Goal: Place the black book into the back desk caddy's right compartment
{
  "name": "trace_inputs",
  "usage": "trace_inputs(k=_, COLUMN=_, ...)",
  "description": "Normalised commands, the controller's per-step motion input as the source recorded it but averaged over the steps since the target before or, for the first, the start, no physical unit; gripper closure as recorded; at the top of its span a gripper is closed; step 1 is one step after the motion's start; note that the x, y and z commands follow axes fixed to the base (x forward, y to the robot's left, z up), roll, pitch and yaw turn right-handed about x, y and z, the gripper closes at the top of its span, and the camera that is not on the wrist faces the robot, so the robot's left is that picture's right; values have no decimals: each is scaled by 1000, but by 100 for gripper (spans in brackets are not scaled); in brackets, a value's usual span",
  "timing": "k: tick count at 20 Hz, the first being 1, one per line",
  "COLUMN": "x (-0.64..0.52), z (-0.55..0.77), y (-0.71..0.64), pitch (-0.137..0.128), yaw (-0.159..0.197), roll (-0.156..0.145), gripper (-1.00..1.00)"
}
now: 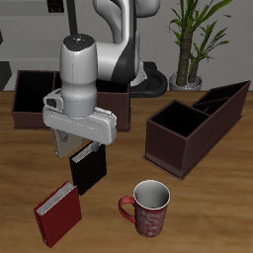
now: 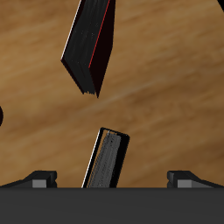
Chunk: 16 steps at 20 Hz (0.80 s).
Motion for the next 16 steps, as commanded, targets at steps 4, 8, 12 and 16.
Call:
trace_inputs(k=4, x=52, z=-226, y=1, pitch=24, yaw=-56, roll=-8, gripper=-100)
trace_inputs(k=8, x=71, z=-283, y=8, pitch=37, yaw=2, roll=6, gripper=-100)
trace_inputs(k=12, x=95, z=-252, y=91, pitch=37, yaw=-35, roll=5, gripper=100)
trace_inputs(k=16, x=153, z=-342, y=218, pitch=39, yaw=-32, roll=24, gripper=100)
